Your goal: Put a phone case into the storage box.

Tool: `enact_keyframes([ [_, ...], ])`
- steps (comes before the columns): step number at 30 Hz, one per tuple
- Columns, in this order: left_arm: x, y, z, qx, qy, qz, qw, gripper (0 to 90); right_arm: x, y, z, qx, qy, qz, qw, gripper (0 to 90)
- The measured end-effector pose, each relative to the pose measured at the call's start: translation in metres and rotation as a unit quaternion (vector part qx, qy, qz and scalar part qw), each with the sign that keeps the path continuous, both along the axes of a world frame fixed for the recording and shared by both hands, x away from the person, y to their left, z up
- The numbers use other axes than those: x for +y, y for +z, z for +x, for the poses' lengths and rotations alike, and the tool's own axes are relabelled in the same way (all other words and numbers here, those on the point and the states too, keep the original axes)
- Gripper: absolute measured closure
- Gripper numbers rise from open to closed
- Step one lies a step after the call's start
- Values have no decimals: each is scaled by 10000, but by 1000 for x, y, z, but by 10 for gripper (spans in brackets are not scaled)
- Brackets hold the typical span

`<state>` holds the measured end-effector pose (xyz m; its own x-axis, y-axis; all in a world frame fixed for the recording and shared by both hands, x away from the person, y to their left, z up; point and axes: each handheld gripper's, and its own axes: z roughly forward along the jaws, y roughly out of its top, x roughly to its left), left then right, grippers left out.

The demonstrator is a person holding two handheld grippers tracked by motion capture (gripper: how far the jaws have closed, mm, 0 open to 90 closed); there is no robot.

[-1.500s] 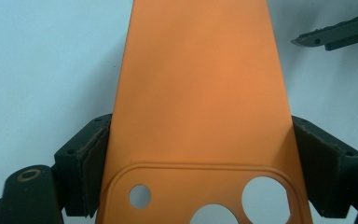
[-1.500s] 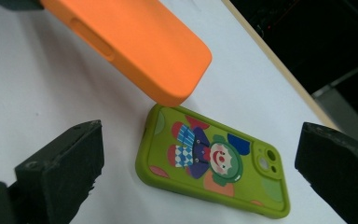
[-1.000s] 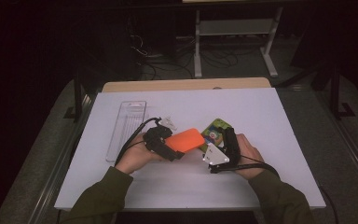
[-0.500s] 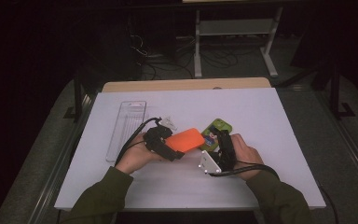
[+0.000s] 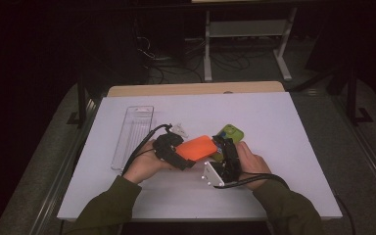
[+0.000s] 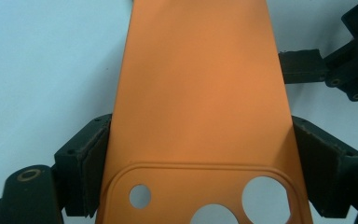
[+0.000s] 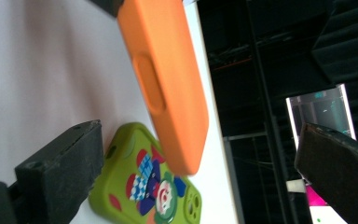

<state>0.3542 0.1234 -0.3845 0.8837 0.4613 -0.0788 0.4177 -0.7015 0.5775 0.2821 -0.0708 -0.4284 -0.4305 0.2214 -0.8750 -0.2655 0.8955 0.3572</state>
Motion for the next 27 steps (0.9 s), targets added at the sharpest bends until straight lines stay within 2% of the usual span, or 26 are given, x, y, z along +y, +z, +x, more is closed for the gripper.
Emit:
enact_keyframes([
  [1,-1,0,-1,-10,11,-11,10000,154,1,0,0,-72,57,-28,10000,7],
  [6,-2,0,-1,-14,-8,-26,10000,154,10,-2,-5,-152,33,-134,9998,20],
  [7,-3,0,-2,-2,-18,-30,10000,154,11,-3,-5,-180,15,-160,9997,42],
  [8,-3,0,-2,22,-28,-27,10000,154,12,-3,-4,-345,121,-353,9987,57],
  [11,-3,1,-2,-9,-62,-29,10000,154,14,-6,-5,-475,153,-417,9979,112],
  [12,-3,1,-2,-14,-70,-22,10000,154,14,-7,-6,-454,170,-467,9977,134],
  [16,-3,1,-2,-6,-72,-3,10000,154,15,-9,-7,-631,280,-521,9962,281],
  [17,-3,1,-2,-1,-78,6,10000,154,15,-9,-8,-652,291,-620,9955,340],
  [18,-3,1,-2,7,-77,16,10000,154,15,-9,-8,-652,291,-620,9955,340],
  [21,-4,1,-2,38,-84,48,9999,155,16,-11,-9,-717,333,-709,9943,423],
  [27,-4,0,-2,25,-81,8,10000,154,18,-14,-11,-665,390,-829,9936,583],
])
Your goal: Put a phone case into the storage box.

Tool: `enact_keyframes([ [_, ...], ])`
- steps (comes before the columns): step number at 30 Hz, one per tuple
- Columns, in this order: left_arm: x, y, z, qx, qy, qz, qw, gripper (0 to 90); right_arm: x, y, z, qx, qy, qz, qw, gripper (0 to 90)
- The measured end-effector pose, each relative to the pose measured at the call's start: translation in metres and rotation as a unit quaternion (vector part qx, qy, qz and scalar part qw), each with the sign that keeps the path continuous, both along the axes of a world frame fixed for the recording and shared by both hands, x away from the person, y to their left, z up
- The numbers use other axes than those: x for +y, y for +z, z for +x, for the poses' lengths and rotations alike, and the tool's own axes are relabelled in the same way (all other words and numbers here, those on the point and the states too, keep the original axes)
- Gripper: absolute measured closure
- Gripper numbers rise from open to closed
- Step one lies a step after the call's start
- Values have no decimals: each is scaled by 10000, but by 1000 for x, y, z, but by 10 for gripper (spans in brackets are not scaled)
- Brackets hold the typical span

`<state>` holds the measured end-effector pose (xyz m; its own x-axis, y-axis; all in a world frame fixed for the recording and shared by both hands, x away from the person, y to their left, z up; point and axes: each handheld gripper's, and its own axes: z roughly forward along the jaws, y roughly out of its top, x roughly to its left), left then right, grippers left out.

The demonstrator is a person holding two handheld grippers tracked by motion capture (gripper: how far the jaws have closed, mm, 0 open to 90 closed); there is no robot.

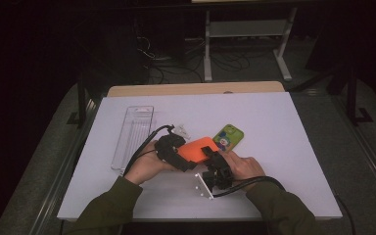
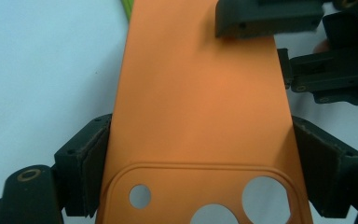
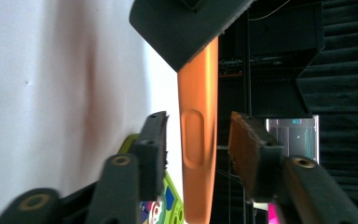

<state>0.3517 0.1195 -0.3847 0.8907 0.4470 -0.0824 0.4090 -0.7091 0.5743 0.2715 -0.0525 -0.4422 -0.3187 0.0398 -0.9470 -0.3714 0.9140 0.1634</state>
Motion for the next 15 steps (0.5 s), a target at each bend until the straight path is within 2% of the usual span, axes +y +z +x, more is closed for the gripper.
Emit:
enact_keyframes([
  [8,0,0,0,-10,22,-59,10000,154,2,-1,-3,-149,70,-36,9999,716],
  [13,0,0,1,42,55,-126,9999,153,2,-1,-3,-161,56,-46,9998,740],
  [15,1,1,1,92,53,-141,9998,153,2,-1,-4,-234,38,-71,9997,757],
])
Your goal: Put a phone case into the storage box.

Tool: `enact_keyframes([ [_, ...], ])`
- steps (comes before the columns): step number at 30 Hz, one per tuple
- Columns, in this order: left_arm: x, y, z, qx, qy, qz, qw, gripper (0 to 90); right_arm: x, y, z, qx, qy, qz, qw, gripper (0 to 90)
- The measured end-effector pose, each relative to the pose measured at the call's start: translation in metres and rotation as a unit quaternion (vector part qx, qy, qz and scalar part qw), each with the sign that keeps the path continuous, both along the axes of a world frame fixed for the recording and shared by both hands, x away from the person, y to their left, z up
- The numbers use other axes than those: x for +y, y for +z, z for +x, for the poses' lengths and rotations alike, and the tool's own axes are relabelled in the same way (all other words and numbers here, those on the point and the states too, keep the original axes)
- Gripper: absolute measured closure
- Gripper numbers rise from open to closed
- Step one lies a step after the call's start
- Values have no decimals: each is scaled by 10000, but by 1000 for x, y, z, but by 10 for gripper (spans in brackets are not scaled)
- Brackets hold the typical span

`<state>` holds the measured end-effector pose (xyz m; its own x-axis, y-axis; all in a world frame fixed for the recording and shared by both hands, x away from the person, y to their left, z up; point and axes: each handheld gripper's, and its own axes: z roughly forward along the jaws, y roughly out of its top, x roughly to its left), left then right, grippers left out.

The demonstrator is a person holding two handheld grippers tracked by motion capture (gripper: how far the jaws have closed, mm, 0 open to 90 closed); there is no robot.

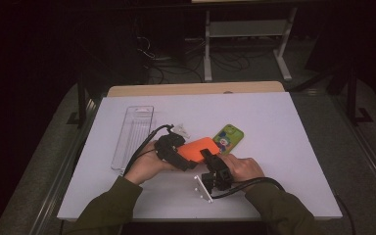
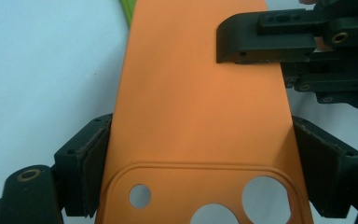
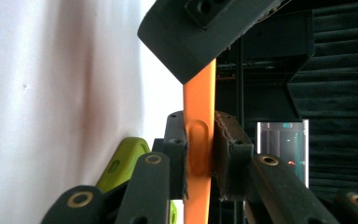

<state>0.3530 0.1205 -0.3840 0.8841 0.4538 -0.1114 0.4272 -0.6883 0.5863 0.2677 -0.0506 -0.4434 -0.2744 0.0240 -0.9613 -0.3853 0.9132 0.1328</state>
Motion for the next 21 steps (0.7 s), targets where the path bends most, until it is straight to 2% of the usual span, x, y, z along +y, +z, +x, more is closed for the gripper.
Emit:
enact_keyframes([
  [1,0,0,0,18,7,-16,10000,152,0,0,0,-19,-6,-10,10000,762],
  [2,-1,-1,0,45,90,-130,9999,152,0,0,0,-44,-15,-21,10000,768],
  [3,1,0,2,61,-14,-42,10000,151,1,0,-1,-67,-23,-19,10000,778],
  [4,0,-1,1,116,95,-192,9997,150,1,0,-1,-106,-34,-14,9999,786],
  [5,0,-1,1,140,118,-226,9996,150,1,0,-1,-123,-44,-12,9999,789],
  [9,1,-1,0,117,82,-258,9996,147,1,0,-2,-187,-63,15,9998,799],
  [10,1,-1,0,93,62,-312,9995,144,1,0,-2,-203,-59,23,9998,800],
  [11,2,0,0,23,18,-264,9996,144,1,0,-2,-234,-56,24,9997,806],
  [12,3,1,-1,-44,-35,-197,9998,133,1,1,-2,-223,-59,43,9997,810],
  [13,3,2,-1,-32,-50,-220,9997,127,1,1,-2,-186,-67,2,9998,810],
  [14,3,3,-1,5,38,-354,9994,114,1,1,-3,-213,-73,-5,9997,811],
  [15,5,4,0,-8,-24,-312,9995,99,1,1,-2,-197,-89,7,9998,811],
  [18,7,6,-1,43,17,-524,9986,57,0,2,-2,-142,-93,11,9999,810],
  [21,9,10,-1,28,-68,-587,9982,14,0,2,-2,-110,-123,36,9999,810],
])
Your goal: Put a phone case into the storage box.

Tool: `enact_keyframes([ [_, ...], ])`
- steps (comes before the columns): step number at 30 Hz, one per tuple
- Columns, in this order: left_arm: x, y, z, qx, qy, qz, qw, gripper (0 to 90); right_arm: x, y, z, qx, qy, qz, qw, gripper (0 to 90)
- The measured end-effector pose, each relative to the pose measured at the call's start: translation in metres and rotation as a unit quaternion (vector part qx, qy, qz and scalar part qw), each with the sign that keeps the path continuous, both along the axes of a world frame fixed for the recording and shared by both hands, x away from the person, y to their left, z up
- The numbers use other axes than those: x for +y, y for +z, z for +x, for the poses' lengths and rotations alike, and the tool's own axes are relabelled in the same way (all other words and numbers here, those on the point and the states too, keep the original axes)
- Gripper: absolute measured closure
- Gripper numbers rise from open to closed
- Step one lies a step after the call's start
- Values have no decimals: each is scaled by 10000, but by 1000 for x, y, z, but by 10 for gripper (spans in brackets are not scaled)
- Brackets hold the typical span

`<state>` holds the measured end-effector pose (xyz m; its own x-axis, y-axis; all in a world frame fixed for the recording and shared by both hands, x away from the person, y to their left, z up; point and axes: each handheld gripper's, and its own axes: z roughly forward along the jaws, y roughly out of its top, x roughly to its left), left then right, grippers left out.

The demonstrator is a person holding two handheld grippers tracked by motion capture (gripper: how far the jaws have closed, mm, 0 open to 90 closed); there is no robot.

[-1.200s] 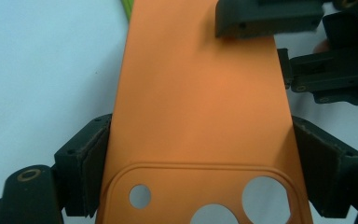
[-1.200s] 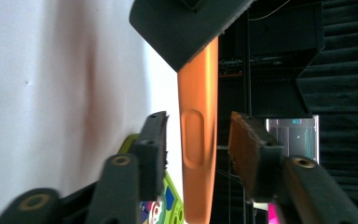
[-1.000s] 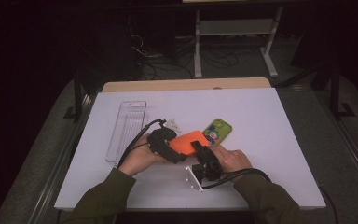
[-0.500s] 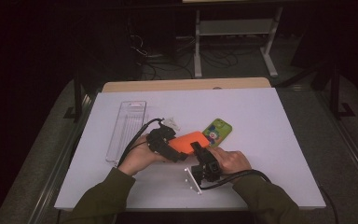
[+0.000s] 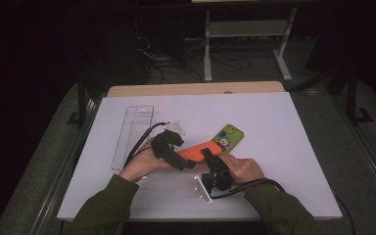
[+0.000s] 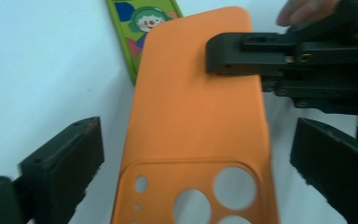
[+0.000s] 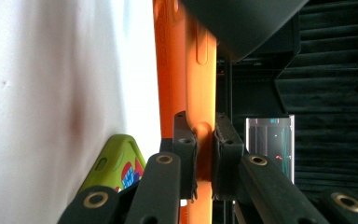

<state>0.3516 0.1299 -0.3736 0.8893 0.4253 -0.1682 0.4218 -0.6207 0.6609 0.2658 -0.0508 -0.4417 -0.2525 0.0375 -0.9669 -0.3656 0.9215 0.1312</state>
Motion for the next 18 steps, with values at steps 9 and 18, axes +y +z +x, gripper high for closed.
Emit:
enact_keyframes([
  [9,17,11,0,-49,-65,-118,9999,0,-4,1,4,88,-157,86,9998,809],
  [18,36,15,1,-64,34,-80,9999,0,-11,4,10,241,-300,317,9988,808],
])
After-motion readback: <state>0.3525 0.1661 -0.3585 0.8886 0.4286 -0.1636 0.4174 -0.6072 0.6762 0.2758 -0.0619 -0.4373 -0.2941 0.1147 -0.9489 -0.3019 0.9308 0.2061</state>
